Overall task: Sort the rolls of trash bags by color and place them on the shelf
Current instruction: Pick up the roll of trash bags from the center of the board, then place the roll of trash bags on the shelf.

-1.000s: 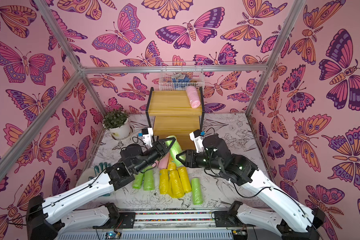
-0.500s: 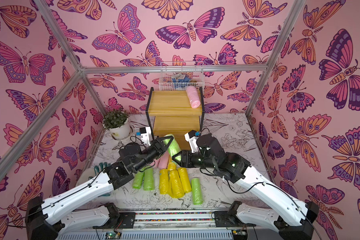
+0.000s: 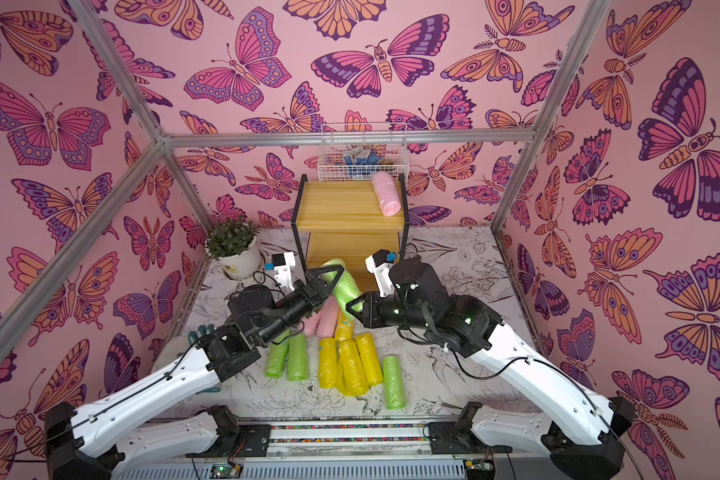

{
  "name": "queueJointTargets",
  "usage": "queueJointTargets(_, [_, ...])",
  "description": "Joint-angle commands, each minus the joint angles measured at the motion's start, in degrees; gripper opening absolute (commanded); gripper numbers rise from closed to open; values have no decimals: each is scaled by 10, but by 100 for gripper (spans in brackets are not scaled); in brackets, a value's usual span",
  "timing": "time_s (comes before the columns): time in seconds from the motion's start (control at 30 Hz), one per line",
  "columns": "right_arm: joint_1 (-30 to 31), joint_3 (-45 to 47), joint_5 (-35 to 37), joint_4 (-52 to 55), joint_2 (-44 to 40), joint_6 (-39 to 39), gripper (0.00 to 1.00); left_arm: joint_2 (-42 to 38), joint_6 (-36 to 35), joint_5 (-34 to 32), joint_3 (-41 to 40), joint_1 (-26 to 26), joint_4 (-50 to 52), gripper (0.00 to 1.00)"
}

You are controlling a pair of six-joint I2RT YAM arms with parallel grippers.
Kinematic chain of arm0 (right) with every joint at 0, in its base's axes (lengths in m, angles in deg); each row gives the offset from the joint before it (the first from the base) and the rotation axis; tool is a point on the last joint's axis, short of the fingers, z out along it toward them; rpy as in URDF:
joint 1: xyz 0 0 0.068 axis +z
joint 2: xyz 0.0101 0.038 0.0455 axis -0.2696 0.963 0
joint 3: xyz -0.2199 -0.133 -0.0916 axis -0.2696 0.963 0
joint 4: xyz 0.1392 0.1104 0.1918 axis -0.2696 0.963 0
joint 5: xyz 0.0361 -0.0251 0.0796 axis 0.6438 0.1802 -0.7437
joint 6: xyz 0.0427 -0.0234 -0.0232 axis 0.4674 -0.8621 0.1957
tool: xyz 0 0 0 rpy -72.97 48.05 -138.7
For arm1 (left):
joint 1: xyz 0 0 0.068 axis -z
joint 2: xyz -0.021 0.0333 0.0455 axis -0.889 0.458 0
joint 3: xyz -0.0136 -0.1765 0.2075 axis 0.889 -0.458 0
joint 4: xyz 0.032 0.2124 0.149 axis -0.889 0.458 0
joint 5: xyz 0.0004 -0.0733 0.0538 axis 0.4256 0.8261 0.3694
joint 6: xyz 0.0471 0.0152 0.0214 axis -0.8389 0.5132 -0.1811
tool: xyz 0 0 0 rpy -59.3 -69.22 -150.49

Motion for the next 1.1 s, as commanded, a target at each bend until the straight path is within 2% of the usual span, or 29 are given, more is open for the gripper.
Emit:
queueJointTargets(0.0, [-2, -84, 53, 19, 18, -63, 0, -49, -64, -60, 38, -4, 126, 100])
queueJointTargets(0.17, [-37, -249, 58, 63, 103, -113, 0, -134, -113, -156, 45, -4, 244, 100])
queueJointTargets(0.27, [-79, -359, 42, 89, 171, -124, 0, -177, -123, -188, 38, -4, 296, 100])
queueJointTargets(0.47, [-172, -536, 13, 131, 301, -105, 0, -221, -119, -194, 14, -4, 345, 100])
queueJointTargets(0.67, [-245, -668, -71, 169, 418, -90, 0, -200, -139, -181, 19, -4, 362, 100])
queueJointTargets(0.93, [-259, -686, -109, 161, 471, -85, 0, -145, -162, -160, 36, -4, 362, 100])
queueJointTargets(1.07, [-259, -672, -102, 161, 476, -87, 14, -132, -167, -159, 36, -4, 362, 100])
